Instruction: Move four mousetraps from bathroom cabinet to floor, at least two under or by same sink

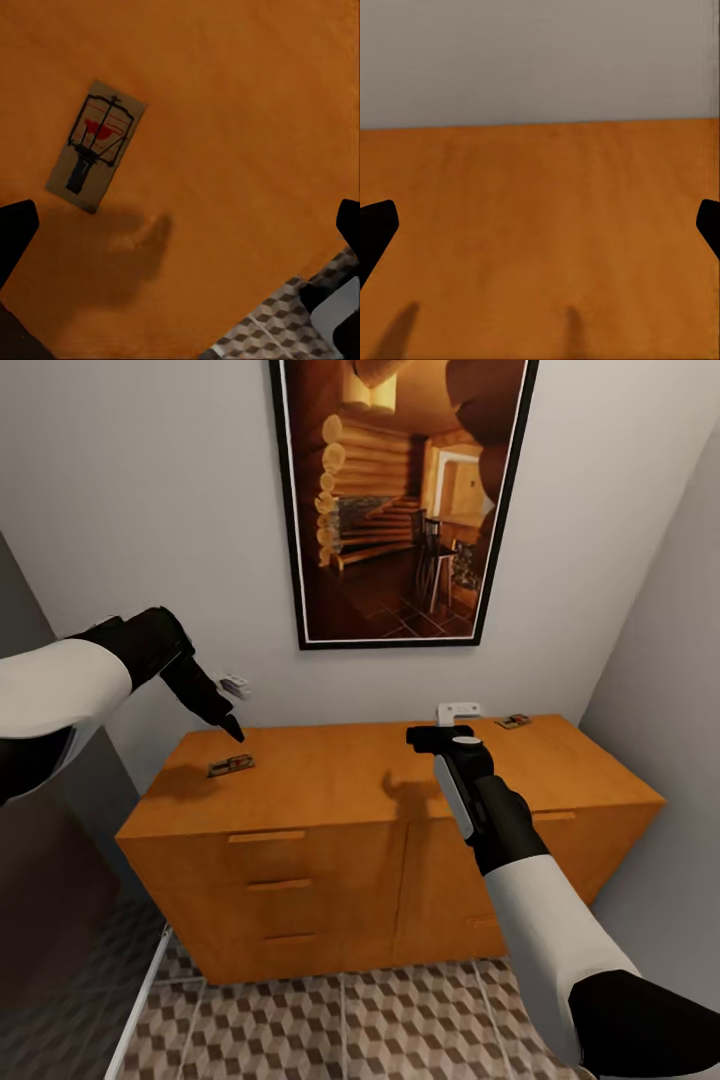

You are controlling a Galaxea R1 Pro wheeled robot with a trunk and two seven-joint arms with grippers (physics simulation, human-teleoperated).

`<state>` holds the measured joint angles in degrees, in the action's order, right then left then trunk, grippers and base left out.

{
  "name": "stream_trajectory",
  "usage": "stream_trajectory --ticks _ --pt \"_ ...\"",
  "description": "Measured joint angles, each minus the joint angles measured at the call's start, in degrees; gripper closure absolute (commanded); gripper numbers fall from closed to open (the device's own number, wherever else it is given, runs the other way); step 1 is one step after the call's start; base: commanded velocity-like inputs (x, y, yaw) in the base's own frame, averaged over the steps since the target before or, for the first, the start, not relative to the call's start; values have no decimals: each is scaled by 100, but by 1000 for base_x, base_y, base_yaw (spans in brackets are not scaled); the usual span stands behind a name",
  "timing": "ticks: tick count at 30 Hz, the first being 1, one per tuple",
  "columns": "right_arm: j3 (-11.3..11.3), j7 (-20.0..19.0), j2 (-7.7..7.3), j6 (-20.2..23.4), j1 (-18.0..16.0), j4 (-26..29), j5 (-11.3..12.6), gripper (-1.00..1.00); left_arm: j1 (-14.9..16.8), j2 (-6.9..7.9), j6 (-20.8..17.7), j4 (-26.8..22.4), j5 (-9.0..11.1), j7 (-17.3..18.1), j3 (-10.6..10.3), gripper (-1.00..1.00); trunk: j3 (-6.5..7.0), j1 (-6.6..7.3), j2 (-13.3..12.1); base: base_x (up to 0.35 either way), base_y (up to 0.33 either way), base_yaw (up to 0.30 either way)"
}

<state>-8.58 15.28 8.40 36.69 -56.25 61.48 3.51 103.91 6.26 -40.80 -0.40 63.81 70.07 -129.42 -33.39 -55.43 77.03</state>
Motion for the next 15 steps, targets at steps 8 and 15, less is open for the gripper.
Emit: stream_trajectory --ticks 8,15 --pt "0 -4 4 -5 13 -5 -1 -100 1 -4 149 28 -553 751 10 -100 7 0 0 2 1 -192" --pt "0 -124 3 -17 60 -11 -1 -100 1 -23 275 22 -586 792 11 -100 9 0 0 0 0 -33"
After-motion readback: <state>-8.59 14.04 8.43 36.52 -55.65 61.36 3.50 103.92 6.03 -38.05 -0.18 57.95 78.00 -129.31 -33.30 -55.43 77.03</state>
